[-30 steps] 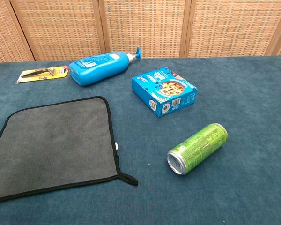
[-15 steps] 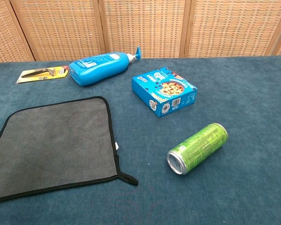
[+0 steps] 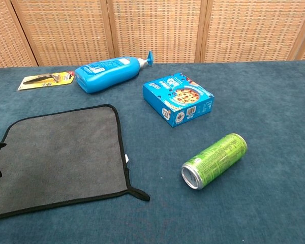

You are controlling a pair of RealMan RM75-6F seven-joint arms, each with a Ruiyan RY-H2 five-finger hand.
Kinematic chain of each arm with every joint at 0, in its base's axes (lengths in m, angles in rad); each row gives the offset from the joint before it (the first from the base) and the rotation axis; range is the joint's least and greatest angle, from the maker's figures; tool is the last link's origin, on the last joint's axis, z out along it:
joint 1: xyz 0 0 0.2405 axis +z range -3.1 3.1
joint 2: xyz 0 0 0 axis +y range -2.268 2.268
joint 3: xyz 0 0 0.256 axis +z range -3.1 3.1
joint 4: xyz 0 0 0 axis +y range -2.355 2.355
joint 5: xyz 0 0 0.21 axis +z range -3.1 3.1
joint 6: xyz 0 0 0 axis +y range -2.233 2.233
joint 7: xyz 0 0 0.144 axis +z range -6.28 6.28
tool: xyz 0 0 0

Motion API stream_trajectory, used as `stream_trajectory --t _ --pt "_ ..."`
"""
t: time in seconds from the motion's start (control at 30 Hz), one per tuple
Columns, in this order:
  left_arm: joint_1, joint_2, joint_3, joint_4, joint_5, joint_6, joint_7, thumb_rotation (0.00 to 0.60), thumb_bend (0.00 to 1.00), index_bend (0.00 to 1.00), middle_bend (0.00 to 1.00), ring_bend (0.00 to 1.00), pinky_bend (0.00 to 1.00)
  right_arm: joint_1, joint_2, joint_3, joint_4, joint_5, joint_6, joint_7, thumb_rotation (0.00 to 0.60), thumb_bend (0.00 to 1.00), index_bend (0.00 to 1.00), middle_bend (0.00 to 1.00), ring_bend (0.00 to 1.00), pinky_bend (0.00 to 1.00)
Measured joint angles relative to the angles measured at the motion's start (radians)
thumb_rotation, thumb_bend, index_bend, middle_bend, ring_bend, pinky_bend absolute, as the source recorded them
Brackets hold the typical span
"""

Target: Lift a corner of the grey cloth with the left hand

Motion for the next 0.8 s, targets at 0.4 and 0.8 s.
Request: stream_trajectory --t 0.4,0.8 --pt "-0.018 -0.011 -0.004 -0.016 -0.016 -0.027 0.025 0.600 0.19 0.30 0.00 0.00 0.00 -0.002 -0.002 0.003 0.002 -0.001 0.006 0.005 0.600 0.00 0.00 0.00 0.00 0.00" --pt "-0.028 -0.014 -0.002 -0.019 -0.025 -0.040 0.042 0.600 0.25 0.36 0.00 0.00 0.00 -0.005 -0.003 0.008 0.006 0.002 0.014 0.013 0.600 0.00 0.00 0.00 0.00 0.00"
